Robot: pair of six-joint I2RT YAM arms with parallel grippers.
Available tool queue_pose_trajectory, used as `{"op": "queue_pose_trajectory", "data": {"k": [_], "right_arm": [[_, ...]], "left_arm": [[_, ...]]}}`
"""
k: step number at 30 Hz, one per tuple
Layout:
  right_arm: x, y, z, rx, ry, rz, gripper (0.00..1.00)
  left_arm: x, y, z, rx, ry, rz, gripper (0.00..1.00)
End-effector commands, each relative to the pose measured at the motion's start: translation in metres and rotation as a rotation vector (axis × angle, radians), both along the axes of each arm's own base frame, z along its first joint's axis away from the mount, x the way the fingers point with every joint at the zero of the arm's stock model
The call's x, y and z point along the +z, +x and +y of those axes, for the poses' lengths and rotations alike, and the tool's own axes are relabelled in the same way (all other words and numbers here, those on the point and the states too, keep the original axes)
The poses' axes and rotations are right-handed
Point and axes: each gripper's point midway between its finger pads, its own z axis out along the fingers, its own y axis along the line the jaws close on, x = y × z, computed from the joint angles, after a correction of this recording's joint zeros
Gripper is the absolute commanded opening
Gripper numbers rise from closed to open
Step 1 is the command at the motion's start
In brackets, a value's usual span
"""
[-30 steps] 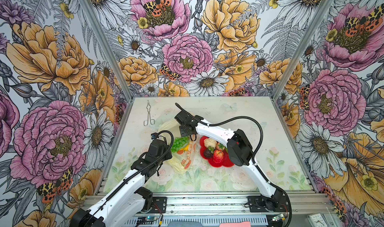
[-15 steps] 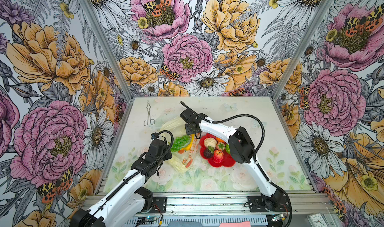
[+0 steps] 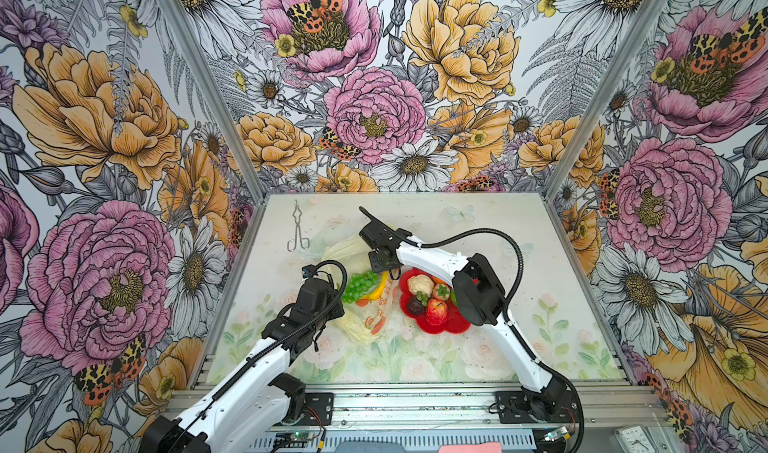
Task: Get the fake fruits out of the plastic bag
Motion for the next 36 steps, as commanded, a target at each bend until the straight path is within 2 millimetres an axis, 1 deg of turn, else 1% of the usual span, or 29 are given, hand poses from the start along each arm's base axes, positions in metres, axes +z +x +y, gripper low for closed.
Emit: {"op": "queue_pose_trajectory", "data": {"k": [1,5,7,12,15,18,24,27,30,32,36], "right_arm": [[0.009,0.003,0.006,0.006,0.012,-0.016,0.35],[0.031,0.003,0.009,0.013,0.025,-0.058,0.30],[0.046,0.002,0.011,0.018,0.035,-0.083,0.28],[0.079,-0.002,0.016,0.042,0.061,-0.133,0.28],[0.091,-0.007,0.019,0.056,0.077,-0.142,0.28],[0.096,-0.014,0.023,0.073,0.091,-0.137,0.30],[0.094,-0.025,0.027,0.090,0.120,-0.097,0.31],[0.098,-0.035,0.037,0.118,0.150,-0.079,0.31],[0.105,-0.048,0.042,0.150,0.152,-0.084,0.31],[0.109,-0.056,0.041,0.162,0.154,-0.077,0.31],[0.112,-0.072,0.025,0.165,0.122,-0.075,0.32]], "left_arm": [[0.002,0.002,-0.005,-0.028,-0.003,-0.016,0.00],[0.001,0.002,-0.005,-0.026,-0.002,-0.015,0.00],[0.002,0.002,-0.005,-0.025,-0.001,-0.015,0.00],[0.001,0.002,-0.005,-0.024,0.001,-0.014,0.00],[0.001,0.002,-0.004,-0.021,0.001,-0.015,0.00],[0.001,0.002,-0.004,-0.021,0.002,-0.015,0.00],[0.002,0.002,-0.003,-0.020,0.004,-0.016,0.00],[0.001,0.002,-0.003,-0.017,0.003,-0.016,0.00],[0.002,0.002,-0.002,-0.013,0.006,-0.015,0.00],[0.002,0.002,-0.002,-0.010,0.006,-0.015,0.00],[0.001,0.003,0.000,-0.001,0.005,-0.010,0.00]]}}
